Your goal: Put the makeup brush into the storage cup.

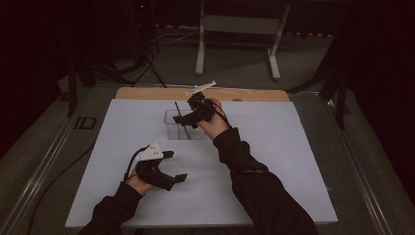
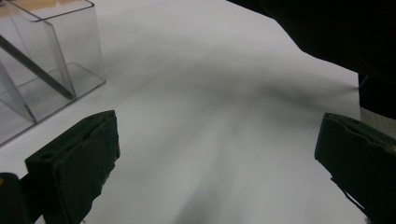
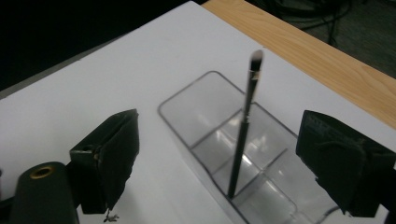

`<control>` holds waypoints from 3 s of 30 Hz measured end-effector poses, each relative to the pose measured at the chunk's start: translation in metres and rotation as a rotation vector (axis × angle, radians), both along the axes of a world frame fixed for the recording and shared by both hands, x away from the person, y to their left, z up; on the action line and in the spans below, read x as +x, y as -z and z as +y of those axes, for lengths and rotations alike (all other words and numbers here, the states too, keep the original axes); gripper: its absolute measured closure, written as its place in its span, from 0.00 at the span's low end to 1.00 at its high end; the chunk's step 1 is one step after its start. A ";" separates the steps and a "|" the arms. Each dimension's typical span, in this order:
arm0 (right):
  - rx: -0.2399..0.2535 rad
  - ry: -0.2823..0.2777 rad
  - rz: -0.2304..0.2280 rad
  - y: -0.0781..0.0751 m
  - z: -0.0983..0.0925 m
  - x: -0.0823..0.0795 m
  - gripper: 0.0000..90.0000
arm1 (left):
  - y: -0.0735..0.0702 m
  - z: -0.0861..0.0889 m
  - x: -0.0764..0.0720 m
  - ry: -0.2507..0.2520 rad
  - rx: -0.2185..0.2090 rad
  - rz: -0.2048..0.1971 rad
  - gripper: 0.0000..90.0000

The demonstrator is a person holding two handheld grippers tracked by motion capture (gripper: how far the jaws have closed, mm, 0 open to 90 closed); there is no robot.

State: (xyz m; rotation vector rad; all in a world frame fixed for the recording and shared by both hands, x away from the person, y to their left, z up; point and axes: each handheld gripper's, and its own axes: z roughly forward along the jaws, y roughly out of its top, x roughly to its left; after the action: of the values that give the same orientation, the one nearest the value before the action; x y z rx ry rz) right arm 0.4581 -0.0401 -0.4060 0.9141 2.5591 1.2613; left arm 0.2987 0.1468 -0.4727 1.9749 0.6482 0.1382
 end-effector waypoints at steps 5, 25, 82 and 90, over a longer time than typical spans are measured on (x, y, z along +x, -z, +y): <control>0.018 -0.024 -0.009 0.000 -0.001 -0.004 0.15 | 0.000 0.000 0.000 0.004 -0.001 0.005 0.02; 0.075 -0.041 -0.012 -0.002 -0.028 -0.030 0.15 | -0.010 0.004 0.002 0.065 -0.042 -0.033 0.02; 0.145 -0.149 -0.066 0.028 -0.159 -0.137 0.15 | -0.018 0.042 -0.019 0.102 0.008 -0.052 0.02; 0.144 -0.102 -0.062 0.043 -0.190 -0.151 0.15 | -0.011 0.054 -0.024 0.089 0.010 -0.061 0.02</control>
State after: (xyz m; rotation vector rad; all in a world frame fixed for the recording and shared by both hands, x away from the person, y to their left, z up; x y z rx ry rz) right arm 0.3072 -0.2299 -0.4486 0.7639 2.5229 1.4945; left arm 0.2746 0.2008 -0.4617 1.9979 0.5203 0.1472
